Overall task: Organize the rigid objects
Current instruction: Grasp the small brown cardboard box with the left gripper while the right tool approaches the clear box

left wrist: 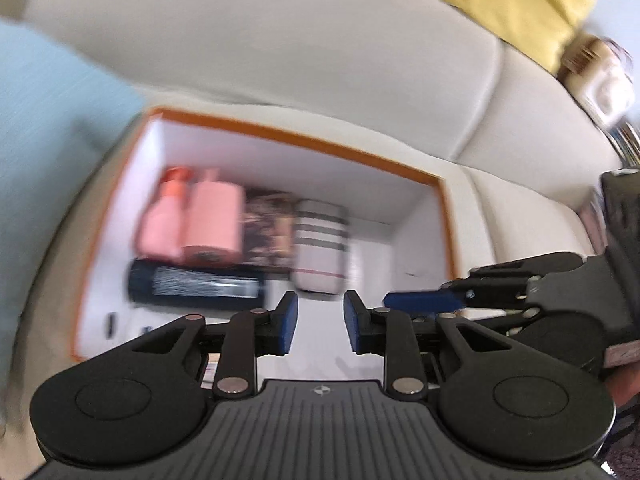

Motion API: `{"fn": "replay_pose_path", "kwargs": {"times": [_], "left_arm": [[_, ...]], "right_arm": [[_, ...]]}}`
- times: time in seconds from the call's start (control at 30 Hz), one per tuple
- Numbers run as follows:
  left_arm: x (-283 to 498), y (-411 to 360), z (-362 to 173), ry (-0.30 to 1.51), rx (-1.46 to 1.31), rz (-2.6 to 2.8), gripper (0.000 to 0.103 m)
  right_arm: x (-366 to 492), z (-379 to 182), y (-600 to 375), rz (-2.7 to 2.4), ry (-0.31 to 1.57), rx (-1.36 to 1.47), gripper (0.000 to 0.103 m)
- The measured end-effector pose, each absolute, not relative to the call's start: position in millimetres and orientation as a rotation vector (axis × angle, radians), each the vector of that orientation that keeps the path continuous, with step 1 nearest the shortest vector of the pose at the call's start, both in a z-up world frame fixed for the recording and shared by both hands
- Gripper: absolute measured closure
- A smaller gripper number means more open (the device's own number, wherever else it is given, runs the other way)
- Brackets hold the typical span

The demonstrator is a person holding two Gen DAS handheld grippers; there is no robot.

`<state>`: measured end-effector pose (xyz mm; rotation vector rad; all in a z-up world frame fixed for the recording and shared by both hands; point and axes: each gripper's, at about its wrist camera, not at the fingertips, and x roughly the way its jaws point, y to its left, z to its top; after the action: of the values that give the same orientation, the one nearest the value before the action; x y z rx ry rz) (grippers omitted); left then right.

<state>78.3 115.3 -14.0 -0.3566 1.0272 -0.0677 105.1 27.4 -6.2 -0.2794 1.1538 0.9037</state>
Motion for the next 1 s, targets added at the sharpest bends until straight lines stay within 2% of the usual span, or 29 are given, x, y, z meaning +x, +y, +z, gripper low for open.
{"fn": "replay_pose_path", "kwargs": {"times": [0.27, 0.47, 0.53, 0.57, 0.67, 0.8, 0.9, 1.0], "left_arm": [[79.3, 28.1, -0.3, 0.992, -0.225, -0.318, 0.071], [78.2, -40.6, -15.2, 1.038, 0.006, -0.487, 0.070], [76.8, -60.6, -25.4, 1.061, 0.124, -0.517, 0.065], [75.2, -69.4, -30.9, 1.069, 0.191, -0.531, 0.063], [69.9, -91.3, -49.6, 1.088, 0.386, -0.574, 0.052], [67.1, -109.6, -75.0, 1.111, 0.572, -0.640, 0.039], [68.1, -119.9, -88.8, 1.114, 0.684, -0.669, 0.033], [70.8, -132.7, -105.8, 1.116, 0.816, -0.688, 0.031]], "right_arm": [[92.4, 34.5, -131.1, 0.630, 1.028, 0.001, 0.076], [88.5, 9.4, -214.6, 0.423, 1.070, 0.151, 0.074], [85.0, -2.9, -226.8, 0.394, 1.086, 0.172, 0.071], [82.9, -8.2, -230.3, 0.385, 1.090, 0.176, 0.066], [77.4, -23.4, -232.7, 0.392, 1.094, 0.192, 0.065], [69.1, -39.8, -227.8, 0.439, 1.071, 0.180, 0.056], [61.8, -52.4, -220.3, 0.463, 1.002, 0.111, 0.056], [61.5, -51.6, -234.7, 0.475, 0.977, 0.164, 0.058]]}}
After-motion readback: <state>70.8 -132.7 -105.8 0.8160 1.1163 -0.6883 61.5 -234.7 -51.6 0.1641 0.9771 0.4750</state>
